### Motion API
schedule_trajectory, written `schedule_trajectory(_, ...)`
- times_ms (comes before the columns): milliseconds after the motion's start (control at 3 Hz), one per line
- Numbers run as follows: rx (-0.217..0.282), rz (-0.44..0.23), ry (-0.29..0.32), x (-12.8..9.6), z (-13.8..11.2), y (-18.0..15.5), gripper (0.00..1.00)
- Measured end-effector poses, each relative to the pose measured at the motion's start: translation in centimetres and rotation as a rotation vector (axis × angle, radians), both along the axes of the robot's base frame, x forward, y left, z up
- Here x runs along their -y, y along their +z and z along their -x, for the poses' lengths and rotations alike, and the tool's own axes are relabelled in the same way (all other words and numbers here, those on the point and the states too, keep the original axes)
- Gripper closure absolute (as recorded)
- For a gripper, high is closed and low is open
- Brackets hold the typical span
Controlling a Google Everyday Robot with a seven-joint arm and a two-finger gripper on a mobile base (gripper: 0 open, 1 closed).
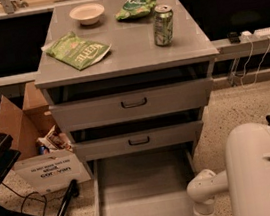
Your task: Open bottom drawer
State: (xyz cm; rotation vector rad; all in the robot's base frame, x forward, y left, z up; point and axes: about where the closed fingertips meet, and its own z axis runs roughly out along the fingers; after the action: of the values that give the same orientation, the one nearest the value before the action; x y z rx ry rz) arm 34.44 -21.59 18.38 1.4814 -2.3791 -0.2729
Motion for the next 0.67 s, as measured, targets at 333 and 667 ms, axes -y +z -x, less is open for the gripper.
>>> schedule_trajectory(333, 0.000, 0.000, 0.000, 0.00, 0.00, 0.00, 0.20)
schedule_trajectory(667, -0.002, 0.000, 0.008, -0.19, -0.09, 0.08, 0.00)
